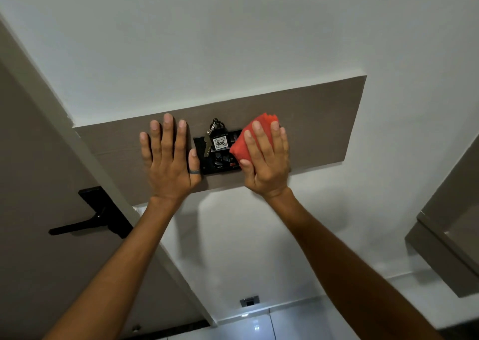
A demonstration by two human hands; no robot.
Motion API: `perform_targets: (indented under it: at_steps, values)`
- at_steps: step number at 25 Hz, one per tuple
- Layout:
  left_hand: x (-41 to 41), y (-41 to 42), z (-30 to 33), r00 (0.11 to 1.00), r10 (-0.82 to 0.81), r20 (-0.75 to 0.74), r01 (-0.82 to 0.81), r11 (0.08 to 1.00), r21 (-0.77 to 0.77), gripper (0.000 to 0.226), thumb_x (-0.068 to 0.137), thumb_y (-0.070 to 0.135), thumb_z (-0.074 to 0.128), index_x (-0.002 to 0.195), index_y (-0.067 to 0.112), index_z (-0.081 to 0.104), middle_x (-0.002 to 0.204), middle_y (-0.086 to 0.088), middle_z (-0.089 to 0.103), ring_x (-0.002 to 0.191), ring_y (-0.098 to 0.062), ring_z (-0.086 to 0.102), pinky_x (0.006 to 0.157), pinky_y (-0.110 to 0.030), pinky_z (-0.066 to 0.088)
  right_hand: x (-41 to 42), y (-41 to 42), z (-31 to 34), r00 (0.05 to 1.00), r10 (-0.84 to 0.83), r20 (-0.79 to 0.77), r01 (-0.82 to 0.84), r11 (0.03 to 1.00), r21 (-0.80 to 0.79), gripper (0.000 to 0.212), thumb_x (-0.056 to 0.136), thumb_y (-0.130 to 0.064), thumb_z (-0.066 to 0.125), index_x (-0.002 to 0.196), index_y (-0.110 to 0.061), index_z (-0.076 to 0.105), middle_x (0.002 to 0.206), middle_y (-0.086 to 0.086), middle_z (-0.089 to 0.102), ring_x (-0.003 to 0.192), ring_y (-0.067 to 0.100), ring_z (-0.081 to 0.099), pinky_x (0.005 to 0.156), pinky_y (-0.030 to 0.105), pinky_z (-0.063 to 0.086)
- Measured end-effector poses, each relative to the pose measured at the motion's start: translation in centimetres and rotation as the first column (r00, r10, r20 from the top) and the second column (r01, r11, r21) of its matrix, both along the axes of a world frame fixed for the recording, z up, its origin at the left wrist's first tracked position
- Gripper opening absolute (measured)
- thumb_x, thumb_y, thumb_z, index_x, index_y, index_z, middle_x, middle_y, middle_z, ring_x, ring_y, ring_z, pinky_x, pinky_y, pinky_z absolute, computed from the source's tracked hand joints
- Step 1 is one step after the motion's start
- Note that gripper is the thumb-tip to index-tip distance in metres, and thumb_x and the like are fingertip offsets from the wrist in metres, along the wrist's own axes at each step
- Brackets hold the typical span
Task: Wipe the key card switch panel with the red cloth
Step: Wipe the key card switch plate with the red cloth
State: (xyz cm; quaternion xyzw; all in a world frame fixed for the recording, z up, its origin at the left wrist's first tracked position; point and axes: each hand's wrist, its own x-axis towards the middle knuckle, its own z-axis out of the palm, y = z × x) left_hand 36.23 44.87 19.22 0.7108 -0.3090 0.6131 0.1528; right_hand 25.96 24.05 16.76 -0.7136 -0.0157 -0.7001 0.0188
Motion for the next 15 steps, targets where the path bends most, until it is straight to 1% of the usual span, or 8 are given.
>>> perform_targets:
  at_steps: [2, 5, 7, 9, 10, 12, 14, 15]
  values:
    - [0.1, 0.1, -0.6, 1.000, 0.004, 0.027, -0.004, 1.000, -0.002, 0.064, 0.108, 0.034, 0.037, 0.166, 0.013, 0.023, 0.176, -0.007, 0.009, 0.164, -0.029, 0.005, 0.134, -0.048, 0.005, 0.0, 0.4, -0.9, 0.999, -0.011, 0.031, 0.011, 0.999, 0.030, 0.050, 0.115, -0.039, 0.034, 0.144, -0.006, 0.058, 0.147, 0.016, 0.059, 0.143, 0.048, 0.048, 0.133, 0.051, 0.028]
    - [0.0, -0.1, 0.1, 1.000, 0.007, 0.025, -0.007, 1.000, 0.001, 0.065, 0.108, 0.035, 0.038, 0.167, 0.013, 0.022, 0.176, -0.007, 0.008, 0.164, -0.028, 0.004, 0.134, -0.048, 0.005, 0.4, 0.9, -0.4, 0.998, -0.022, 0.054, 0.018, 0.997, 0.070, 0.049, 0.114, -0.035, 0.041, 0.150, -0.005, 0.056, 0.151, 0.014, 0.059, 0.161, 0.039, 0.034, 0.138, 0.050, 0.018]
    - [-0.1, -0.2, 0.1, 1.000, 0.001, 0.024, -0.001, 1.000, 0.001, 0.065, 0.108, 0.035, 0.038, 0.167, 0.013, 0.021, 0.176, -0.006, 0.007, 0.164, -0.028, 0.004, 0.134, -0.048, 0.004, 0.3, 0.2, -0.1, 0.998, 0.003, 0.060, 0.000, 0.999, -0.048, 0.051, 0.113, -0.034, 0.044, 0.157, -0.008, 0.049, 0.155, 0.011, 0.056, 0.165, 0.033, 0.026, 0.139, 0.050, 0.020]
    - [0.0, -0.3, -0.1, 1.000, -0.007, 0.022, 0.007, 1.000, 0.000, 0.065, 0.108, 0.035, 0.037, 0.167, 0.012, 0.022, 0.176, -0.006, 0.007, 0.164, -0.028, 0.004, 0.134, -0.049, 0.005, 0.3, -1.8, 0.3, 0.998, 0.017, 0.055, -0.006, 0.980, -0.197, 0.052, 0.113, -0.038, 0.044, 0.159, -0.014, 0.048, 0.156, 0.010, 0.056, 0.164, 0.033, 0.028, 0.137, 0.050, 0.026]
    - [0.1, -0.2, -0.1, 1.000, -0.013, 0.028, 0.013, 1.000, 0.001, 0.065, 0.108, 0.034, 0.037, 0.167, 0.012, 0.022, 0.176, -0.007, 0.007, 0.164, -0.029, 0.005, 0.134, -0.049, 0.005, 0.5, -2.3, 0.4, 0.997, 0.024, 0.067, -0.008, 0.974, -0.227, 0.050, 0.113, -0.040, 0.043, 0.157, -0.017, 0.051, 0.155, 0.011, 0.057, 0.164, 0.032, 0.029, 0.136, 0.049, 0.027]
    - [0.1, -0.2, 0.0, 0.999, -0.015, 0.035, 0.015, 1.000, 0.007, 0.065, 0.107, 0.034, 0.038, 0.166, 0.012, 0.023, 0.176, -0.007, 0.008, 0.163, -0.029, 0.005, 0.134, -0.049, 0.006, 1.0, -1.6, 0.2, 0.997, 0.035, 0.074, -0.027, 0.993, -0.115, 0.046, 0.112, -0.042, 0.041, 0.150, -0.022, 0.059, 0.150, 0.010, 0.060, 0.163, 0.031, 0.033, 0.135, 0.048, 0.029]
    - [0.1, -0.2, 0.1, 0.999, -0.007, 0.039, 0.007, 1.000, 0.004, 0.065, 0.107, 0.034, 0.038, 0.166, 0.012, 0.023, 0.176, -0.007, 0.009, 0.163, -0.029, 0.006, 0.134, -0.050, 0.006, 1.1, 0.4, -0.5, 0.995, 0.047, 0.091, -0.054, 0.995, 0.081, 0.041, 0.112, -0.040, 0.041, 0.141, -0.021, 0.065, 0.147, 0.011, 0.064, 0.156, 0.036, 0.042, 0.132, 0.049, 0.032]
    - [0.1, -0.2, 0.1, 0.999, -0.011, 0.035, 0.011, 1.000, -0.004, 0.065, 0.107, 0.034, 0.038, 0.166, 0.012, 0.023, 0.176, -0.007, 0.009, 0.163, -0.029, 0.007, 0.134, -0.050, 0.007, 0.9, 1.2, -0.6, 0.995, 0.045, 0.094, -0.058, 0.989, 0.139, 0.041, 0.112, -0.038, 0.042, 0.139, -0.020, 0.067, 0.146, 0.013, 0.066, 0.151, 0.040, 0.046, 0.130, 0.051, 0.034]
